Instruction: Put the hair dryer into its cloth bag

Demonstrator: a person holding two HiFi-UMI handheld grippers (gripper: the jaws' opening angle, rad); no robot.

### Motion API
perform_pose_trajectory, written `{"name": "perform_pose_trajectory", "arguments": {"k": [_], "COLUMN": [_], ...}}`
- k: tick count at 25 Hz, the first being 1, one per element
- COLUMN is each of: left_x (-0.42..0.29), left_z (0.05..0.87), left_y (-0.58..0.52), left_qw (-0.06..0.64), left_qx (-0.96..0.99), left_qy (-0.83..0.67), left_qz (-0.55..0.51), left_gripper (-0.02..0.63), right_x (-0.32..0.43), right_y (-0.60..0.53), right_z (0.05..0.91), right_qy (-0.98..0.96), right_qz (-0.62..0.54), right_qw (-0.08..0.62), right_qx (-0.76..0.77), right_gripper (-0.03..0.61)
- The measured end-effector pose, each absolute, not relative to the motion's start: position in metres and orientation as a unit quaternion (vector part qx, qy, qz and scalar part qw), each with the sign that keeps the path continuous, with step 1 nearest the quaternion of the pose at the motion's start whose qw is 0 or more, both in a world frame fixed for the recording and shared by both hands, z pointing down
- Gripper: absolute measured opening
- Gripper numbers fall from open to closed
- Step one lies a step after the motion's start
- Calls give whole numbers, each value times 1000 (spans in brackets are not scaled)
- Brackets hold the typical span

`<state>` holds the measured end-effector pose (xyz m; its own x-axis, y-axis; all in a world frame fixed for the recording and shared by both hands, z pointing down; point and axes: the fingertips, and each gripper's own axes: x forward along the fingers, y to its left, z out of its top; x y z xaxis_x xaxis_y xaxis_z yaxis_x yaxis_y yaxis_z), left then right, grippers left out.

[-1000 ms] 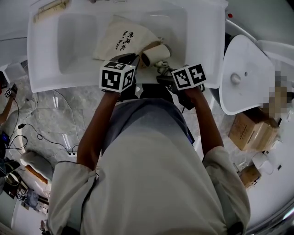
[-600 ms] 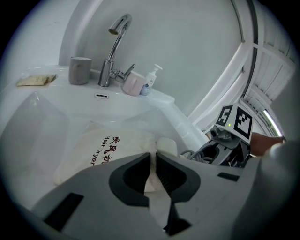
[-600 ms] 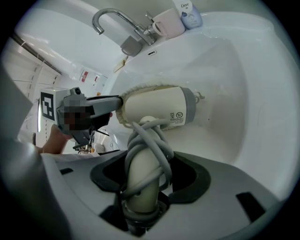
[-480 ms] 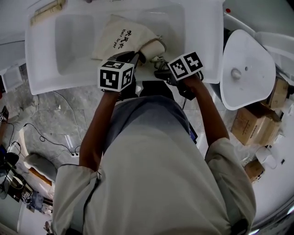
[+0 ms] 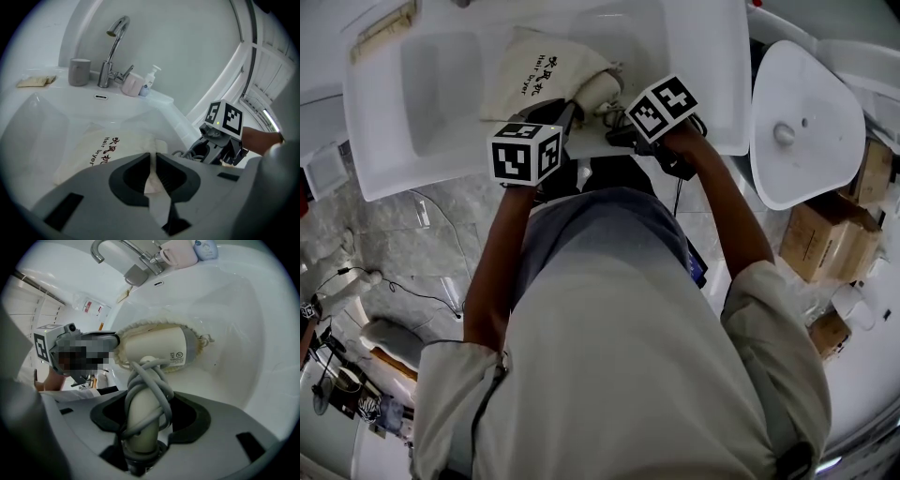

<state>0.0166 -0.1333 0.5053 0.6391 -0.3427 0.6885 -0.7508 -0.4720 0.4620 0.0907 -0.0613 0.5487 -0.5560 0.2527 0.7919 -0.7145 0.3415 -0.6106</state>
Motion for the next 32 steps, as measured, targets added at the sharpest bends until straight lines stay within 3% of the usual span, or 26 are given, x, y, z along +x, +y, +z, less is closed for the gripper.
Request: {"name": "perform_pose_trajectory", "arguments": {"k": [32], "left_x": [15], "left_z": [500], "left_y": [-119], "left_qw": [387], "left_qx": [823], "left_qy": [-328], "left_qz": [253], "left_gripper": [44], "right_x": [69], "right_y": [-89], "right_z": [563], "right_qy": [-695], "right_qz": [501], "right_qw": [493], "right_qx": [151], "right_gripper": [252]}}
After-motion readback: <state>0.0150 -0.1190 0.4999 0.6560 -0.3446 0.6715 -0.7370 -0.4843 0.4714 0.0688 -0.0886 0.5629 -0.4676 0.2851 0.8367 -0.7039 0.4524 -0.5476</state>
